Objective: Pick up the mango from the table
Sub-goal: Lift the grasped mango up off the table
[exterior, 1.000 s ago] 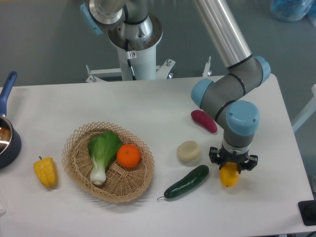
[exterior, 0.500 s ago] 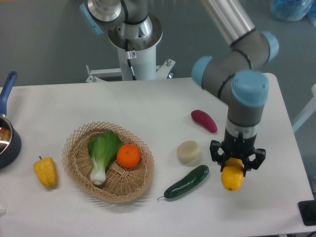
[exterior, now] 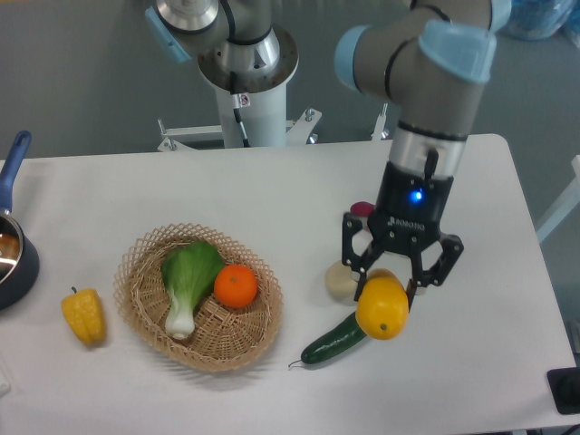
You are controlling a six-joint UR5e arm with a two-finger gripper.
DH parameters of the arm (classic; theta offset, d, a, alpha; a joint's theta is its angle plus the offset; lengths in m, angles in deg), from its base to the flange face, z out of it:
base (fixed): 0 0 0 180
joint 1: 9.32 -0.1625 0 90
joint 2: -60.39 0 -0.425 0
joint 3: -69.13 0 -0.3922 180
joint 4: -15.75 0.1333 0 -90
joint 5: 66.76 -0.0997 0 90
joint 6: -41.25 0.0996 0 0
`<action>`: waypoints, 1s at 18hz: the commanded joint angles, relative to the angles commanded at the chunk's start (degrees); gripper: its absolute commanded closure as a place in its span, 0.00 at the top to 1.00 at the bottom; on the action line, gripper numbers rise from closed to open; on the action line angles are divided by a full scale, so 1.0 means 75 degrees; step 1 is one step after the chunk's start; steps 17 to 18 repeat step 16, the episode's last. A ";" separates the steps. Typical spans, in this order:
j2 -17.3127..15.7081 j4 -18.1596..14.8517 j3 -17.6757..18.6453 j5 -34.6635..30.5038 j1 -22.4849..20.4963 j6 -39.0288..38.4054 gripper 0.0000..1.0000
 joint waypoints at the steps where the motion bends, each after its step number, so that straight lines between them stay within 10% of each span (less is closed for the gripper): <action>1: 0.0000 0.0012 0.0000 0.0012 -0.0035 0.0000 0.36; 18: 0.0012 0.0047 0.0070 0.0024 -0.0047 0.0621 0.36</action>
